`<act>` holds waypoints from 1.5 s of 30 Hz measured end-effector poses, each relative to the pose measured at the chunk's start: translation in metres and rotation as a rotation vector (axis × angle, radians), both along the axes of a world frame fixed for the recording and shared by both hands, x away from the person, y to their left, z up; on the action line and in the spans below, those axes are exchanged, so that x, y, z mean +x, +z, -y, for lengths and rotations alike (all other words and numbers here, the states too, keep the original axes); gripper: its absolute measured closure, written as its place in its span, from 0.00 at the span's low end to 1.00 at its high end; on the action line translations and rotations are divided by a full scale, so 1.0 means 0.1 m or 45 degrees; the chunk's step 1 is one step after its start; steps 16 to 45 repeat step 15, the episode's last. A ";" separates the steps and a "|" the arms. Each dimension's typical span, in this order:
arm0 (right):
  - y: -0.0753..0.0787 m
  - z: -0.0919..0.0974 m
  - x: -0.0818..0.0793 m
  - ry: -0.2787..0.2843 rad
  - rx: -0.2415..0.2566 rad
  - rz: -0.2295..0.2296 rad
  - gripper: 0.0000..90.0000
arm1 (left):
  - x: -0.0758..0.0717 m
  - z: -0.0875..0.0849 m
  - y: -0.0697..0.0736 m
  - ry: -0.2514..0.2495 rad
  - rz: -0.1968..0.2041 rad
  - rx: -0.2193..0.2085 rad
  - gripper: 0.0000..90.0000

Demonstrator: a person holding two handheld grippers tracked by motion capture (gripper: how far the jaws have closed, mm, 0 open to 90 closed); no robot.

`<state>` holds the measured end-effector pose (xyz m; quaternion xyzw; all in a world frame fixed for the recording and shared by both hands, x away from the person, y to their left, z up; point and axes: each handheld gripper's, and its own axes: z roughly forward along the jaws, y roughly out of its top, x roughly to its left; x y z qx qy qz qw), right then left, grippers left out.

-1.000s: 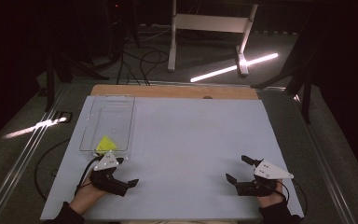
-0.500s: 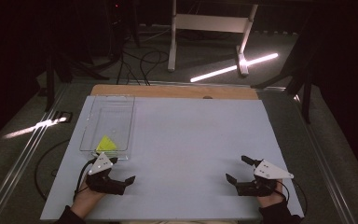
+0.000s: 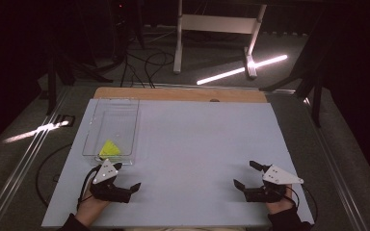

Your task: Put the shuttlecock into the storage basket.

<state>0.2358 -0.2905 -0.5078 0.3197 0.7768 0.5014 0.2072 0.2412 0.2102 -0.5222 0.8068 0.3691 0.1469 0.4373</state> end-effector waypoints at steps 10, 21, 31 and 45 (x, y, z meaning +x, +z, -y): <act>-0.02 0.00 0.01 -0.007 -0.011 -0.021 0.11 | 0.01 -0.01 -0.01 -0.006 -0.013 -0.017 0.00; -0.03 0.01 0.02 -0.008 -0.019 -0.027 0.11 | 0.01 -0.01 -0.02 -0.006 -0.015 -0.022 0.00; -0.03 0.01 0.02 -0.008 -0.019 -0.027 0.11 | 0.01 -0.01 -0.02 -0.006 -0.015 -0.022 0.00; -0.03 0.01 0.02 -0.008 -0.019 -0.027 0.11 | 0.01 -0.01 -0.02 -0.006 -0.015 -0.022 0.00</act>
